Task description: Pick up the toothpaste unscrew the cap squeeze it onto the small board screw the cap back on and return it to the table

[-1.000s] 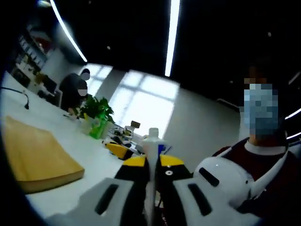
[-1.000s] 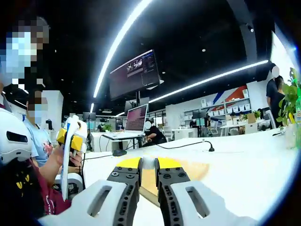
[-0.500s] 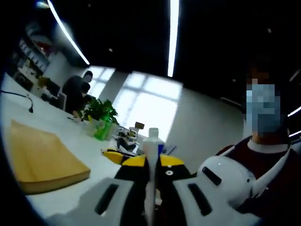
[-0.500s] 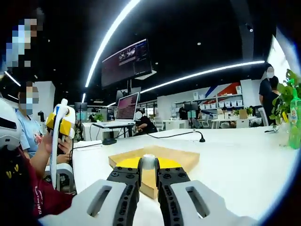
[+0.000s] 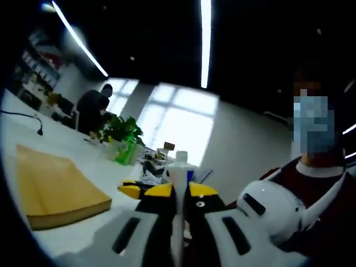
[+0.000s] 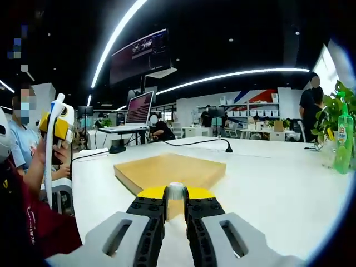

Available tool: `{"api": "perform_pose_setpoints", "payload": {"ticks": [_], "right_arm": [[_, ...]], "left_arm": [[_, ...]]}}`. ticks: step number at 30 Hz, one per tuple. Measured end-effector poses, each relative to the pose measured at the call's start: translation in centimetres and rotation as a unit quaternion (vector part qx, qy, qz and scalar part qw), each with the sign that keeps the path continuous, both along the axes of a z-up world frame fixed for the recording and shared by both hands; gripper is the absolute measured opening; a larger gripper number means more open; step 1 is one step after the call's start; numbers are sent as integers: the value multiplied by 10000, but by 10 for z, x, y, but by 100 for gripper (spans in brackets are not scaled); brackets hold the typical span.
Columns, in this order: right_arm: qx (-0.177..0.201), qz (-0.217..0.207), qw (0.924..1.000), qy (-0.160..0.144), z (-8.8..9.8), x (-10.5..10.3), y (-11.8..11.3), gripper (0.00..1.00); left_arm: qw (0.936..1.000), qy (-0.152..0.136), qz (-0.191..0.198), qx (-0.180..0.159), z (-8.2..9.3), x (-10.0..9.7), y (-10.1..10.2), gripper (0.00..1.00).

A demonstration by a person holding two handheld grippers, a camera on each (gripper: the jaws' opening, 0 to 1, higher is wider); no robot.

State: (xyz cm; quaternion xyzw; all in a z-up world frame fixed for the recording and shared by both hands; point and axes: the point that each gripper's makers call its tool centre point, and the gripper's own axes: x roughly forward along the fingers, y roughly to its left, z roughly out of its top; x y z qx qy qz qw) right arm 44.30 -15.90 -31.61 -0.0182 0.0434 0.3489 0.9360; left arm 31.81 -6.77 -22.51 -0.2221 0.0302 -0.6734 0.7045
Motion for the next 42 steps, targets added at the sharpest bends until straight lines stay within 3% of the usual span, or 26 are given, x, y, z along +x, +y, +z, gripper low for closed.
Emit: {"api": "perform_pose_setpoints", "payload": {"ticks": [22, 42], "right_arm": [[-571, -215, 9962, 624, -34, 9, -4, 10], [-813, -339, 9923, 875, -48, 16, -7, 10]], "left_arm": [[10000, -23, 34, 6, 1, 2, 2, 7], [9999, -39, 128, 14, 0, 4, 4, 7]]}}
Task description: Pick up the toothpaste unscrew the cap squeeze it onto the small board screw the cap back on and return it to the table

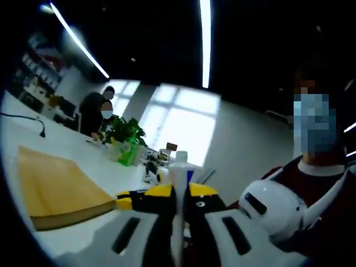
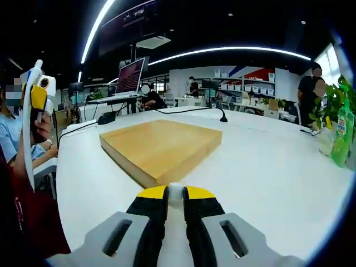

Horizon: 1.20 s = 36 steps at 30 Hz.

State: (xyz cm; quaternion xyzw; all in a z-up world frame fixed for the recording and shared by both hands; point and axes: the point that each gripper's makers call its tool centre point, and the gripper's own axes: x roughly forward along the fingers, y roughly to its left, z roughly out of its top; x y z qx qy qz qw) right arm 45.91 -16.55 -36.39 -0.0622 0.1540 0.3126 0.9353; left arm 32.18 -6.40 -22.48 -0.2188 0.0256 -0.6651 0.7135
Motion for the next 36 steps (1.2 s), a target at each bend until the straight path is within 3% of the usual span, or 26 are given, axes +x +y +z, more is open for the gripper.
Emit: {"api": "perform_pose_setpoints", "payload": {"ticks": [4, 21, 24, 29, 33, 36], "right_arm": [[-198, -67, 9998, 4, -4, 5, -2, 10], [-146, -103, 9998, 104, -7, 10, 0, 10], [-204, -138, 9997, 72, -7, 10, -3, 18], [-66, -185, 9998, 25, 0, 7, -10, 18], [70, -313, 9990, -312, 21, 4, -19, 18], [496, -387, 9944, -851, 55, -3, -22, 14]], "left_arm": [[10000, -5, 33, 12, 0, 1, 1, 7], [9999, -46, 94, 50, 1, 2, 3, 7], [9999, -37, 108, 41, 2, 4, 4, 7], [9998, -54, 184, 61, 4, 7, 5, 7], [9995, -76, 294, 86, 5, 11, 7, 7], [9995, -81, 318, 32, 8, 12, 8, 7]]}}
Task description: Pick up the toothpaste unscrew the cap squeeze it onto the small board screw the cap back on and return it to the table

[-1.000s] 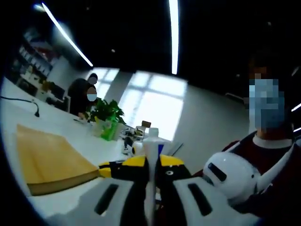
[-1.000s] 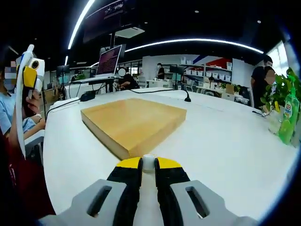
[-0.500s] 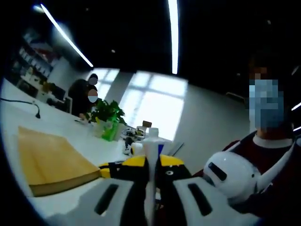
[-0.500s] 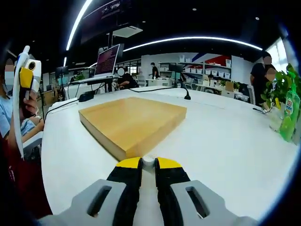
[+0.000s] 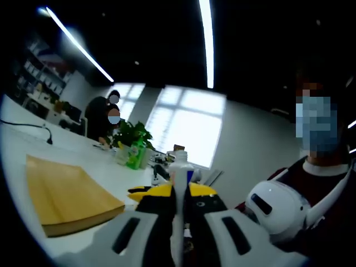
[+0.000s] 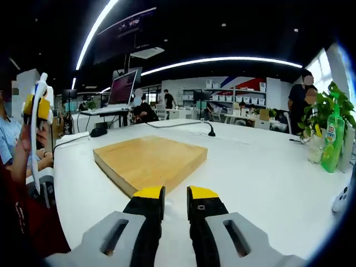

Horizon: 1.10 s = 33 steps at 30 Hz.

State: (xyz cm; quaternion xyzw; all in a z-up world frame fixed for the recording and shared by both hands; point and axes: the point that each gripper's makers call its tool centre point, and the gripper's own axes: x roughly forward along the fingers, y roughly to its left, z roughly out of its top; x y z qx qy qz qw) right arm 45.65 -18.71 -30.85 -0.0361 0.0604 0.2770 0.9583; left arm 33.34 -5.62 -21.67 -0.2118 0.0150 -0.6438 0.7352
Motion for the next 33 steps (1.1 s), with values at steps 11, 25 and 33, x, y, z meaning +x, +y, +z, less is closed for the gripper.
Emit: {"api": "perform_pose_setpoints", "payload": {"ticks": [11, 25, 33], "right_arm": [[2217, 2822, 9333, -135, 84, -90, 81, 24], [2315, 4510, 8606, 476, 66, -143, 151, 27], [2332, 4667, 8518, 468, 70, -148, 153, 15]], "left_arm": [[9997, -47, 70, -226, 12, 2, 3, 7], [9976, -134, -210, -646, 34, -9, 3, 7], [9970, -147, -331, -687, 36, -11, -1, 7]]}}
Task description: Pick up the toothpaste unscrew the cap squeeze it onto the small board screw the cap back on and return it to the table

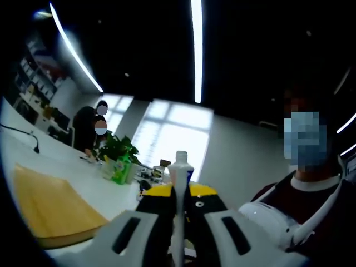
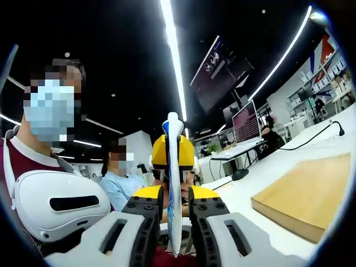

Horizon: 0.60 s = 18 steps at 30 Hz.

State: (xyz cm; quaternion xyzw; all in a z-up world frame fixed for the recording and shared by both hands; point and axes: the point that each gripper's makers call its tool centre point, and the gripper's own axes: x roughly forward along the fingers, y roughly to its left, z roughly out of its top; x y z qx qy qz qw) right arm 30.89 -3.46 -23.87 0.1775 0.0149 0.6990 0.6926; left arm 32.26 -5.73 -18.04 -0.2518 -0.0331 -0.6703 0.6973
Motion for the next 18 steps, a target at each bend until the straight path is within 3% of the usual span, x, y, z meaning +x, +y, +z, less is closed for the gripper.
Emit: {"api": "perform_pose_setpoints", "payload": {"ticks": [6, 18], "right_arm": [[78, 49, 10000, 20, 2, 0, -1, 6], [-11, 181, 9995, 242, 2, -2, -4, 4]], "left_arm": [[10000, -16, -18, 11, 0, 0, -1, 7], [9999, -135, 54, 84, -1, 2, -4, 7]]}}
